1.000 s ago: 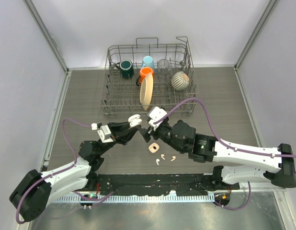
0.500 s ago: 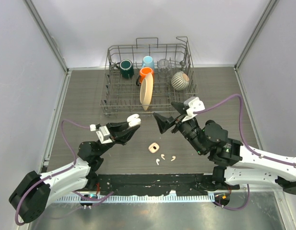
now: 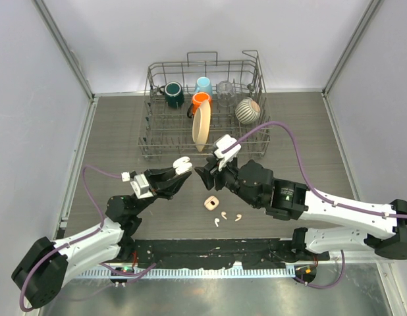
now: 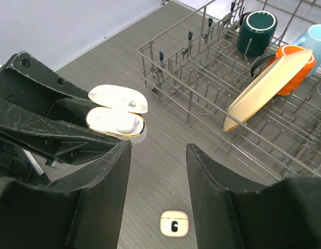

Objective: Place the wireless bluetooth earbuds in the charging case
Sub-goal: Pick up the earbud from the center of the board.

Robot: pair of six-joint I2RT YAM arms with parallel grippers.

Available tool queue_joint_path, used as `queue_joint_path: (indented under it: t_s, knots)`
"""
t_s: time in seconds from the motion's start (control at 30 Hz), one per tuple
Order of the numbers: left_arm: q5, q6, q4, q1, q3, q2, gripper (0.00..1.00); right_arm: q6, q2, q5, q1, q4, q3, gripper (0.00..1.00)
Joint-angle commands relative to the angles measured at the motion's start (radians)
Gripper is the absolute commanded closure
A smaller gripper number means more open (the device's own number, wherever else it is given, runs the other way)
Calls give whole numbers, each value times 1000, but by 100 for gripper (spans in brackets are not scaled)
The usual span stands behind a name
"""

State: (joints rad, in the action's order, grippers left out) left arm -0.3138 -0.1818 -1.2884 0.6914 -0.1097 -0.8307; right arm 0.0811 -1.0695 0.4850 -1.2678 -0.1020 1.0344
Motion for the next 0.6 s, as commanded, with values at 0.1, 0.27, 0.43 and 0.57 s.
queue_joint_path:
  t_s: [0.1,0.27,0.43,0.57]
  knots:
    - [10,13,-89,-3,-7,2,100,20,-18,-6,-1,25,49,53]
    - [4,12,-92,-3,-8,-1,100,20,-40,4,2,36,52,54]
    - [1,8,-94,-3,-8,1,100,20,-49,-5,7,54,53,55]
    - [-2,7,-94,-3,-8,-2,100,14,-50,-10,10,62,58,55]
